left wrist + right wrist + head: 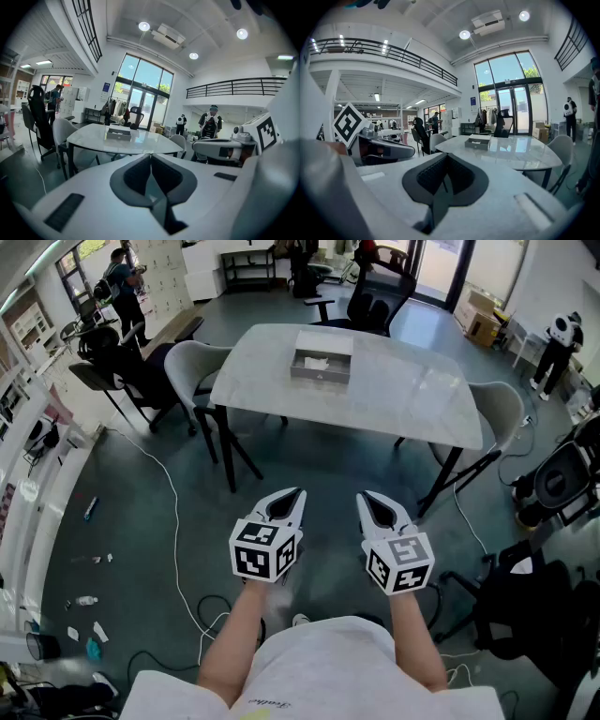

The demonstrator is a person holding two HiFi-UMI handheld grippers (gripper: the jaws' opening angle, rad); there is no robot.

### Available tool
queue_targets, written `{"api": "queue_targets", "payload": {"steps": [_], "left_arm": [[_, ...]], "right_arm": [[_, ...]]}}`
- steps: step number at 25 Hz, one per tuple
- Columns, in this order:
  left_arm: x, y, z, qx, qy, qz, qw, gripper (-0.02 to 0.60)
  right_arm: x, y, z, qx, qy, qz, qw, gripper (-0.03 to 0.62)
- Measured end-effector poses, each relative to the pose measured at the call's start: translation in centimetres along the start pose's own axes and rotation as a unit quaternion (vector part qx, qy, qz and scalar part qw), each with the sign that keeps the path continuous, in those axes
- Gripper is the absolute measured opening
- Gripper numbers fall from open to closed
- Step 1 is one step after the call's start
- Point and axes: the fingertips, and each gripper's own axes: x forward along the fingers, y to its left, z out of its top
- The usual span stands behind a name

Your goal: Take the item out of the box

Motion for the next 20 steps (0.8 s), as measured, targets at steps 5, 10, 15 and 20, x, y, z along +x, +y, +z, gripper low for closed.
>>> {"api": "queue_targets", "payload": {"steps": [5,10,15,20], "left_arm": [[1.1,0.5,-0.1,-0.004,0.005,0.002,1.0000,0.015],[2.5,1.6,0.2,-0.005,0.010,0.010,0.9999,0.015],[5.5,2.4,0.4,-0.006,0.021,0.019,0.9996,0.015],[10.0,3.6,1.7,-0.015,0.034,0.035,0.9987,0.015]], "right_arm": [[1.0,-0.6,-0.4,0.004,0.006,0.003,1.000,0.003],[2.5,-1.6,-0.6,0.012,0.009,0.007,1.000,0.003],[5.0,-3.9,-1.0,0.023,0.015,0.019,0.999,0.003],[8.6,-7.4,-0.3,0.031,0.020,0.039,0.999,0.003]]}}
